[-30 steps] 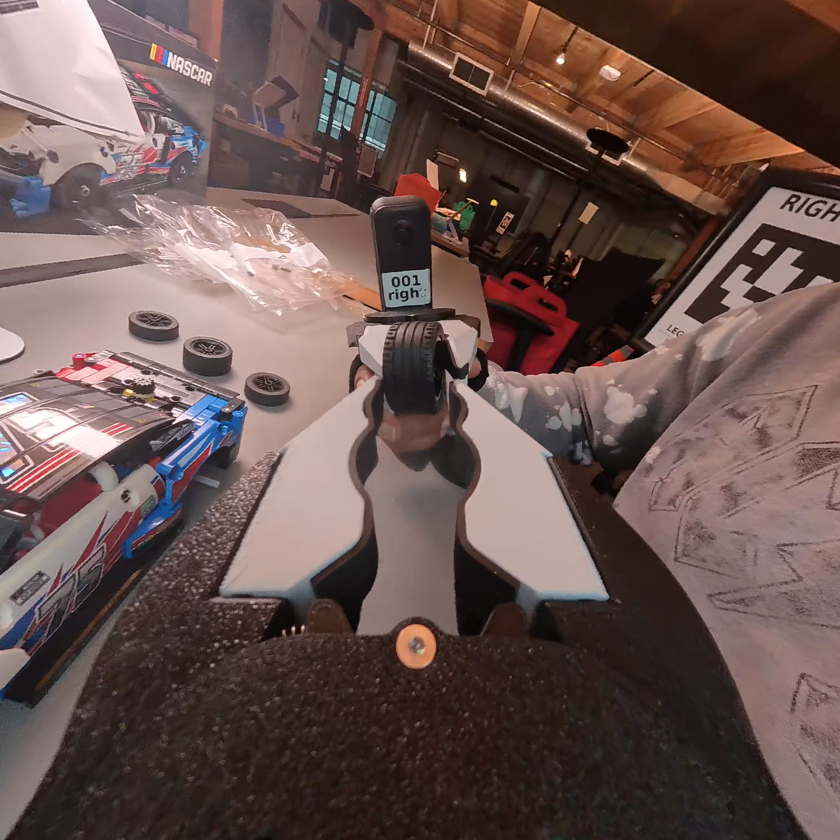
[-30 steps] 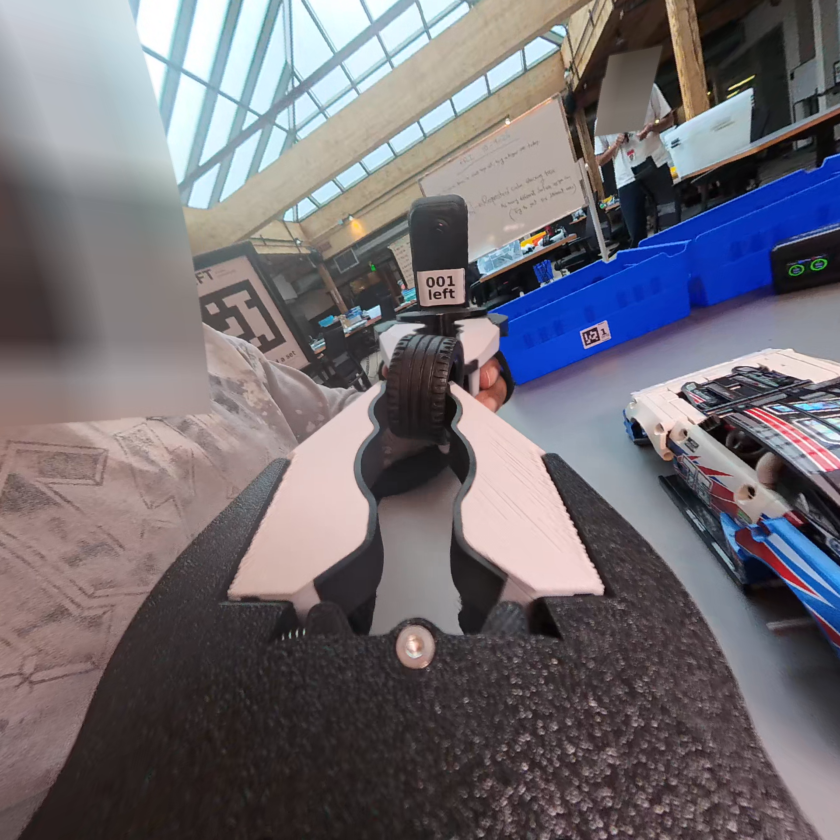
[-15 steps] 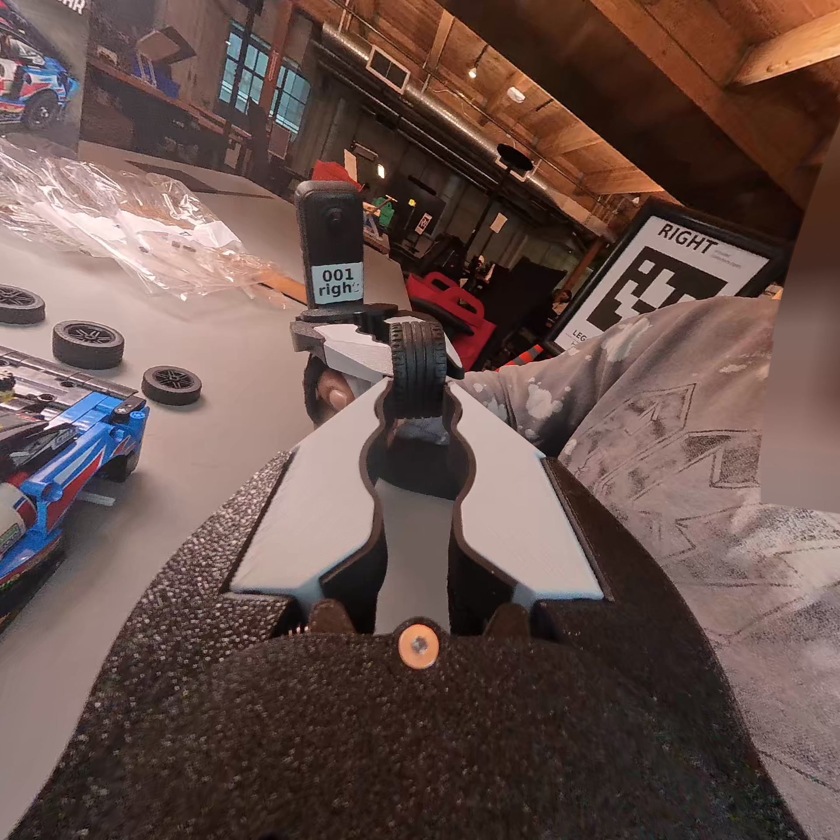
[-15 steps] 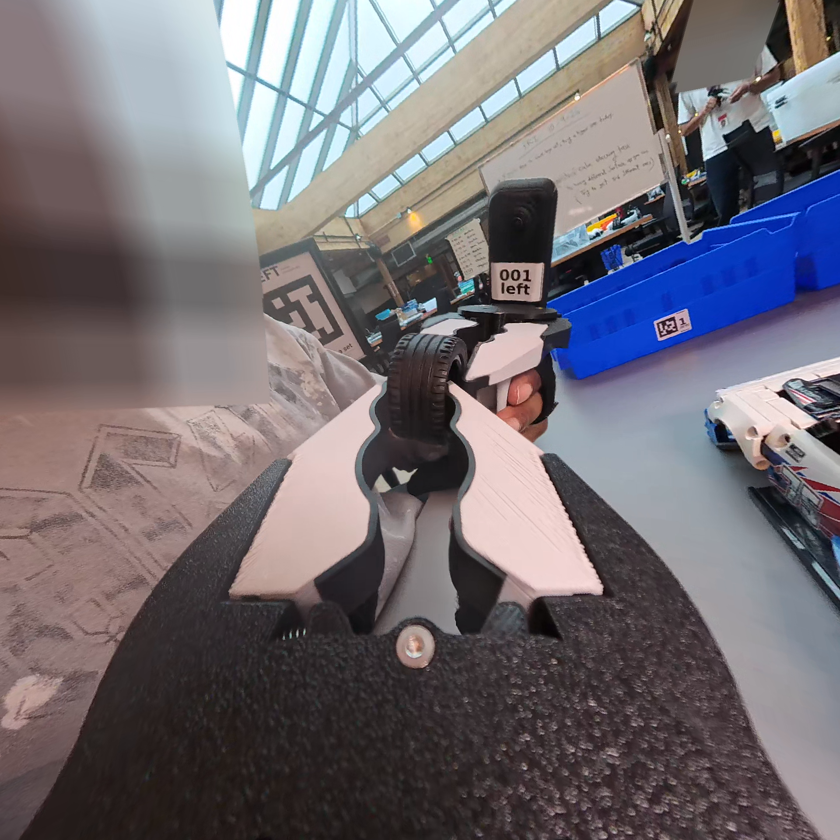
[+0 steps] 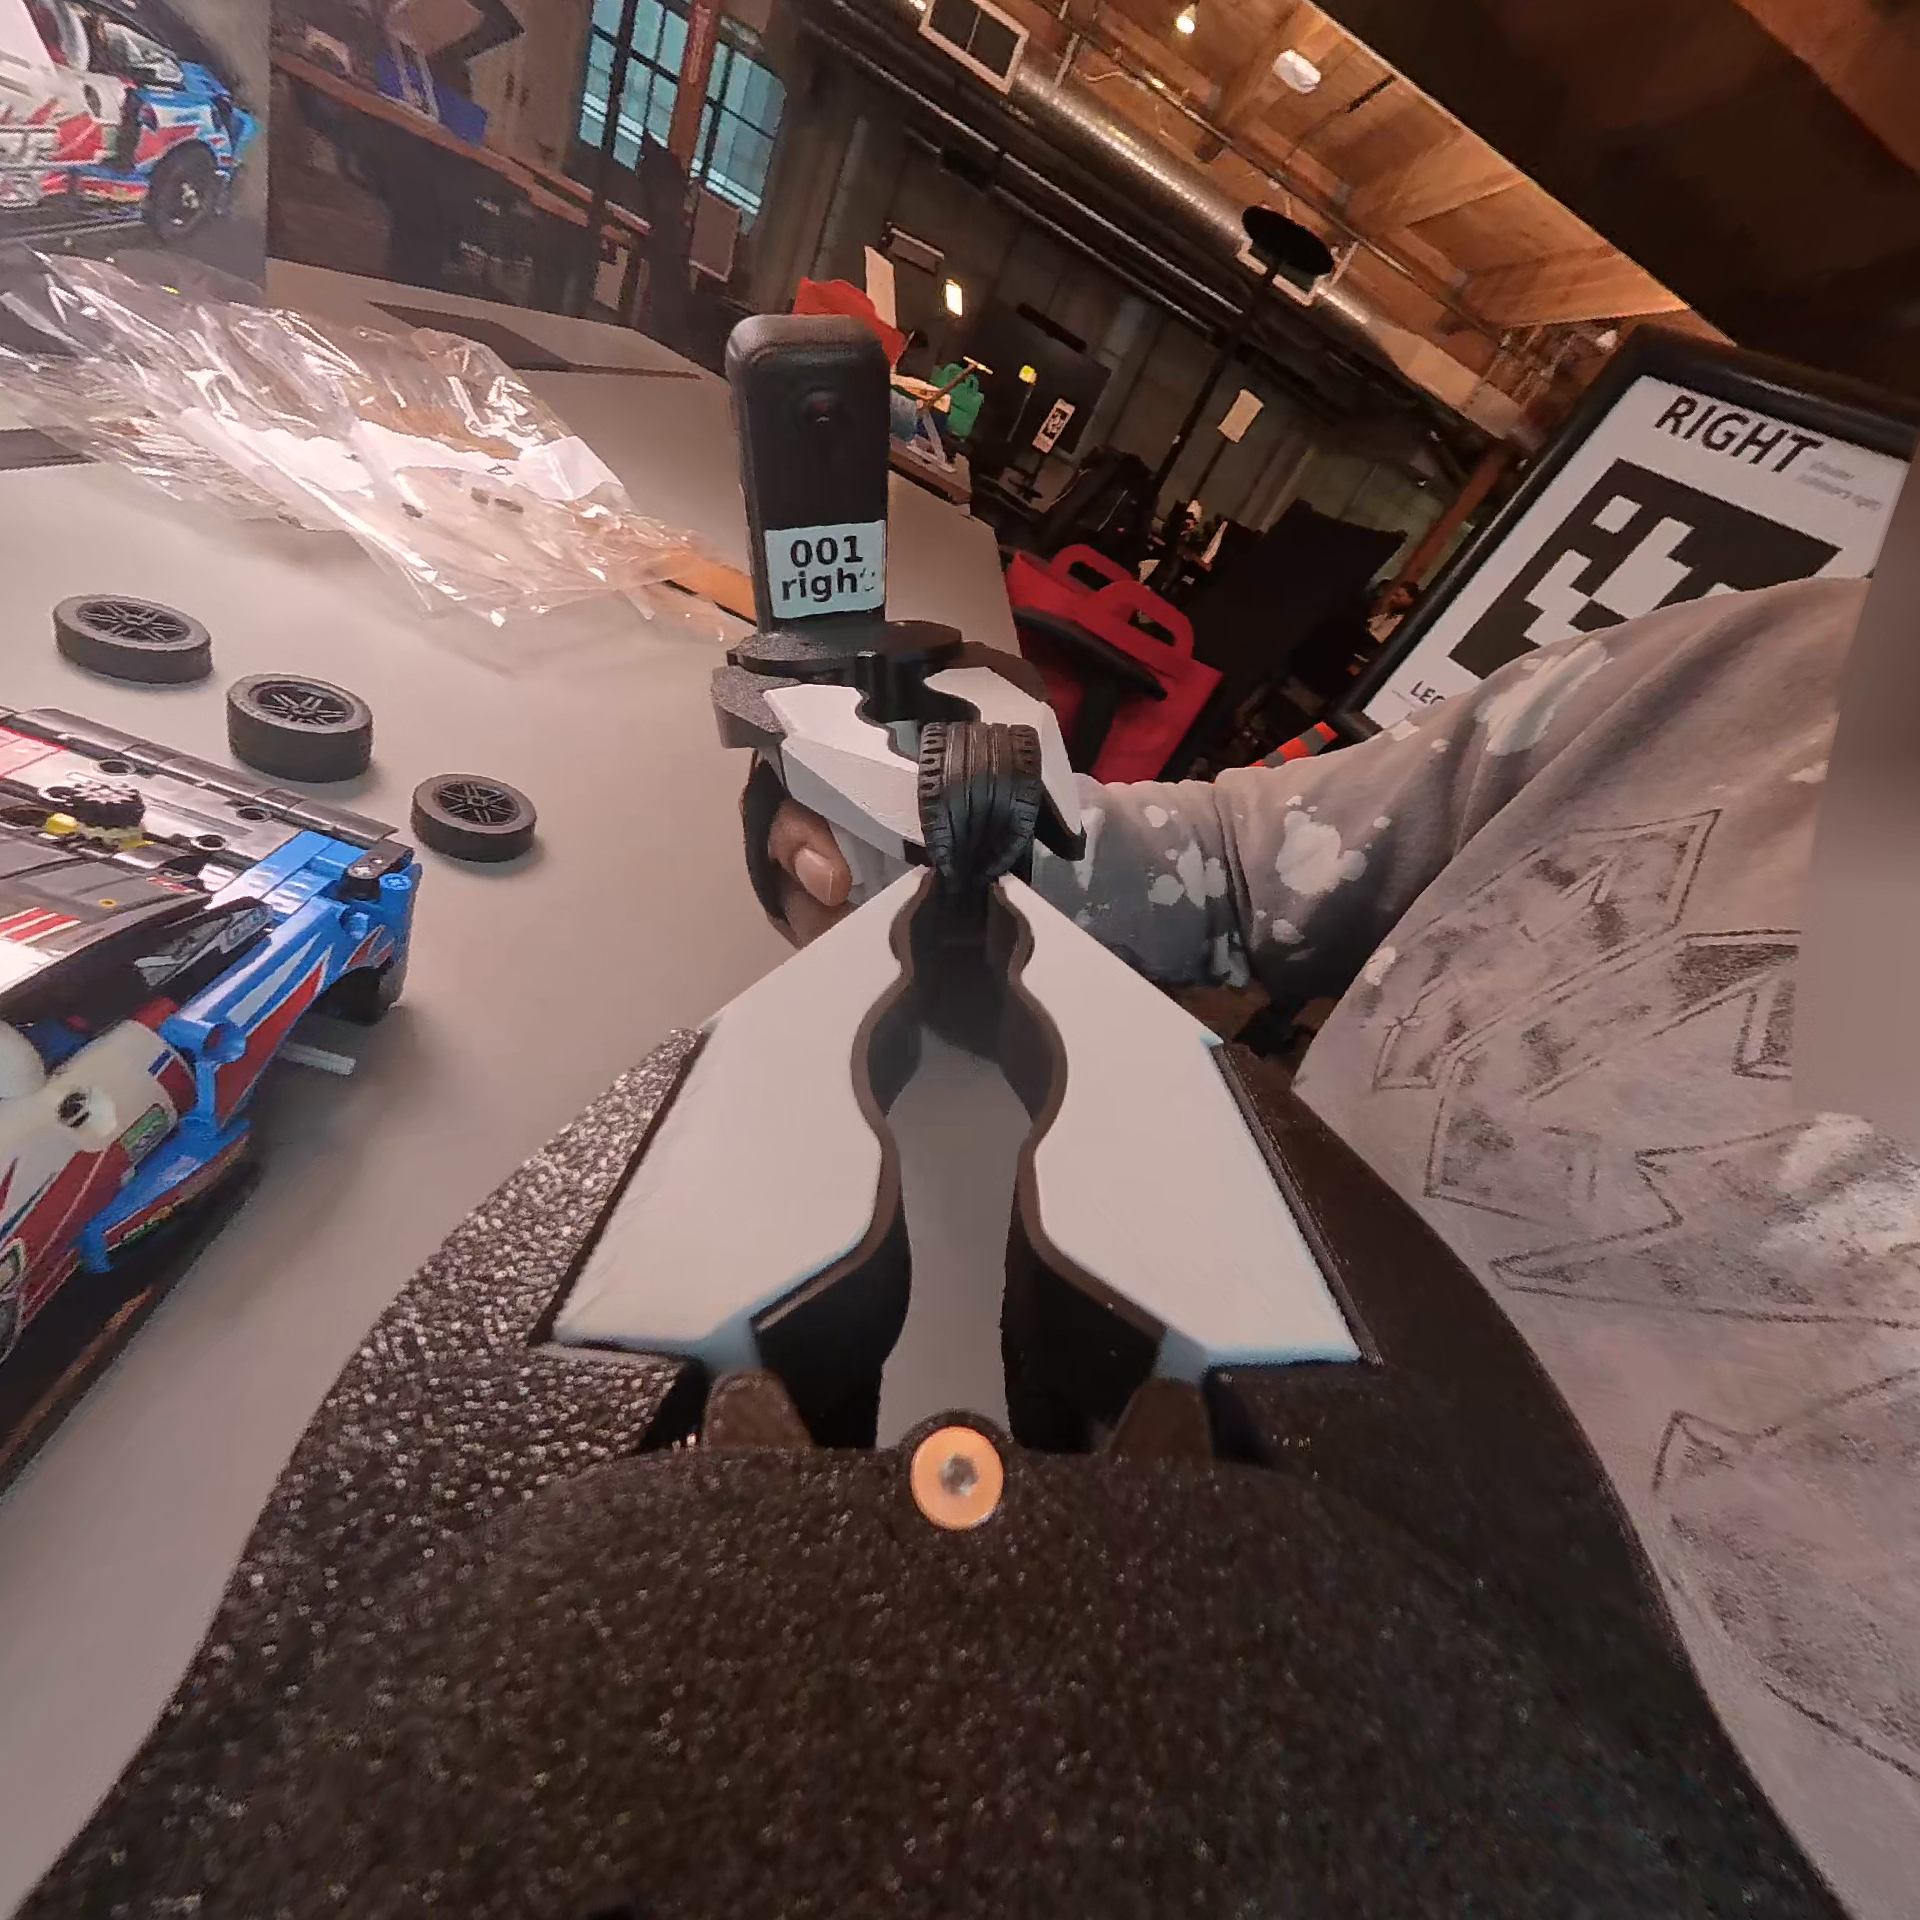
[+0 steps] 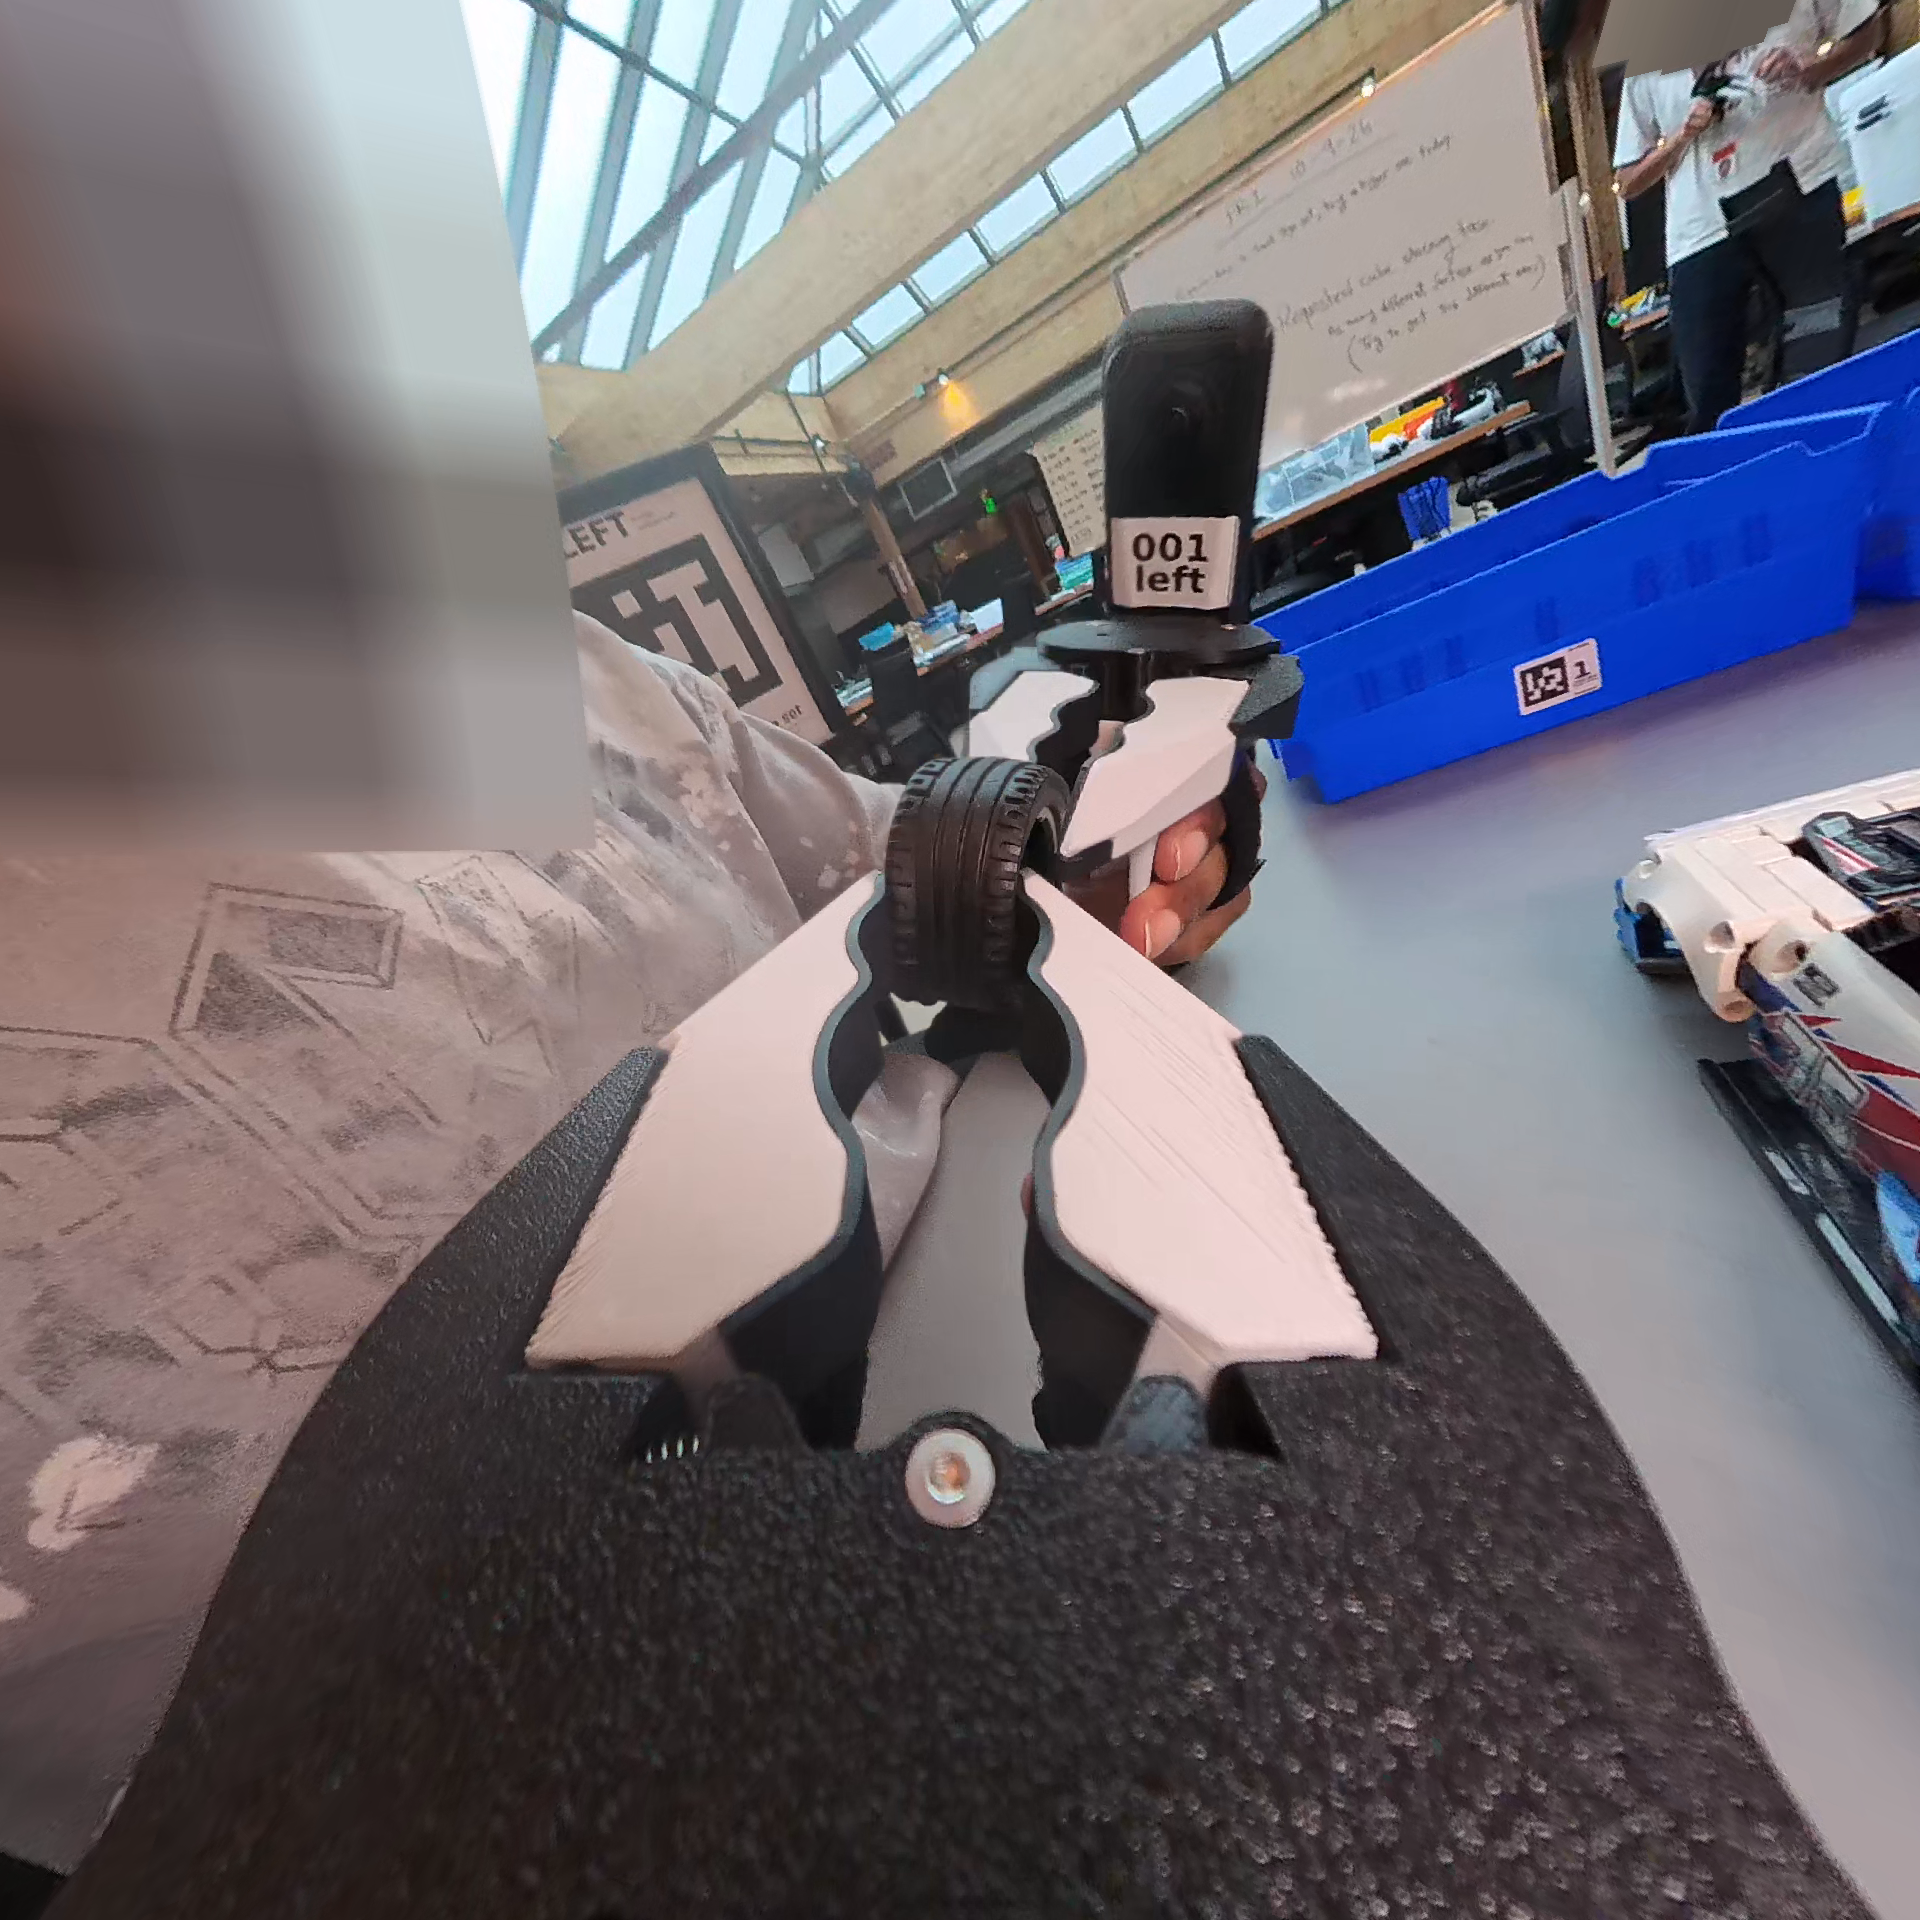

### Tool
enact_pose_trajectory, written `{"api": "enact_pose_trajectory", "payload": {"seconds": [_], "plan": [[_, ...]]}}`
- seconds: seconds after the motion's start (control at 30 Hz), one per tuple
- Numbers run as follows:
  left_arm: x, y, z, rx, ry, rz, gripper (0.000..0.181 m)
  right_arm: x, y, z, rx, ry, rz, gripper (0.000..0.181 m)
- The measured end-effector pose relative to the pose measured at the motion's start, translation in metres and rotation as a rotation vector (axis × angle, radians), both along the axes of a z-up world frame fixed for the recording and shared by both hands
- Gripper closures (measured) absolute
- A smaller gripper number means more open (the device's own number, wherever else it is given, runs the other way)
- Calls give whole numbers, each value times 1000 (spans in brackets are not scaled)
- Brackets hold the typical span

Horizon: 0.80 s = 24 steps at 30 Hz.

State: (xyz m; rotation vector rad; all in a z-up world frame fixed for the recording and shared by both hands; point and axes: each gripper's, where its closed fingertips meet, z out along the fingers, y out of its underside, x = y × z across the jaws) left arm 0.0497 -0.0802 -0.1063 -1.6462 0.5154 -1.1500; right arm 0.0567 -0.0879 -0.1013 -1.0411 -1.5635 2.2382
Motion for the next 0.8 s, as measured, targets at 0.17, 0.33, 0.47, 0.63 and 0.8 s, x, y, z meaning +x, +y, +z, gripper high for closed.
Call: {"api": "enact_pose_trajectory", "payload": {"seconds": [0.17, 0.33, 0.47, 0.63, 0.8], "plan": [[-1, 7, -5, 8, 43, 47, 179, -1, 5, -7, 133, -4, -74, 162], [-2, 11, -12, 57, 112, 118, 180, -1, 7, -15, 278, -20, -128, 162], [-3, 19, -17, 75, 164, 178, 180, -3, 15, -21, 405, -33, -212, 162], [-2, 22, -30, 36, 174, 169, 181, -3, 17, -33, 613, -69, -248, 162], [2, 19, -32, 45, 172, 139, 181, 1, 13, -37, 686, -80, -224, 162]]}}
